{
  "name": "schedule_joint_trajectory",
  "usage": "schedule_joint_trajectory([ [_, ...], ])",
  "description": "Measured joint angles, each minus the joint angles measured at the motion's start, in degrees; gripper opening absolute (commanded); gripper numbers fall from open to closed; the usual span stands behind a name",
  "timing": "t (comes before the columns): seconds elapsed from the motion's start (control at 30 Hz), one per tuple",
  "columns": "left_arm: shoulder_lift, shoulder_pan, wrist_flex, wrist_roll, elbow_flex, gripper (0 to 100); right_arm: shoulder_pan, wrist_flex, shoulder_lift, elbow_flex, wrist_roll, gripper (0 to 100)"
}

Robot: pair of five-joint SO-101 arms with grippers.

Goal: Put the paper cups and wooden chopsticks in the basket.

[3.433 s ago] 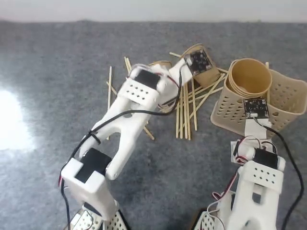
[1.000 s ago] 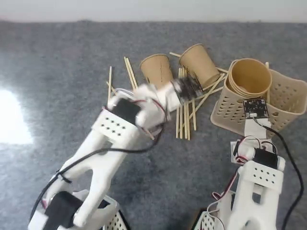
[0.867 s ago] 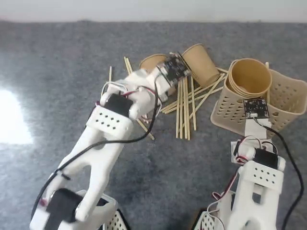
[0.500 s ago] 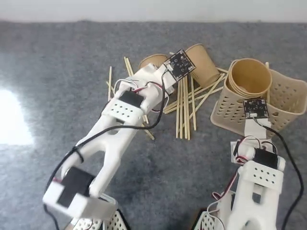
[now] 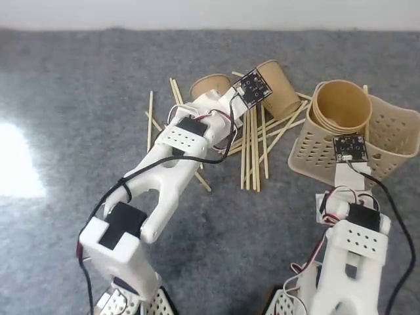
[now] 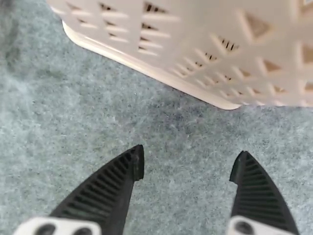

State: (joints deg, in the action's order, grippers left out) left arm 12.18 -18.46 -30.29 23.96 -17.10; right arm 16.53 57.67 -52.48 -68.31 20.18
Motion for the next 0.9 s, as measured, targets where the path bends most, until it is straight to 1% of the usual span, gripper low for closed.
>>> schedule_joint_trajectory([
  [0.2, 0.0, 0.0, -8.0, 2.1, 0.0, 14, 0.0, 0.0, 0.0, 0.0, 0.0, 29.5],
  [0.4, 0.0, 0.1, -13.0, 2.8, 1.0, 14, 0.0, 0.0, 0.0, 0.0, 0.0, 29.5],
  [0.53, -2.6, 0.0, -14.4, 2.9, 1.1, 14, 0.0, 0.0, 0.0, 0.0, 0.0, 29.5],
  [0.7, -10.2, -3.3, -16.2, 2.9, -2.8, 14, 0.0, 0.0, 0.0, 0.0, 0.0, 29.5],
  [0.83, -11.2, -5.0, -16.2, 2.9, -5.9, 14, 0.0, 0.0, 0.0, 0.0, 0.0, 29.5],
  [0.9, -11.5, -4.7, -15.7, 2.9, -6.0, 14, 0.0, 0.0, 0.0, 0.0, 0.0, 29.5],
])
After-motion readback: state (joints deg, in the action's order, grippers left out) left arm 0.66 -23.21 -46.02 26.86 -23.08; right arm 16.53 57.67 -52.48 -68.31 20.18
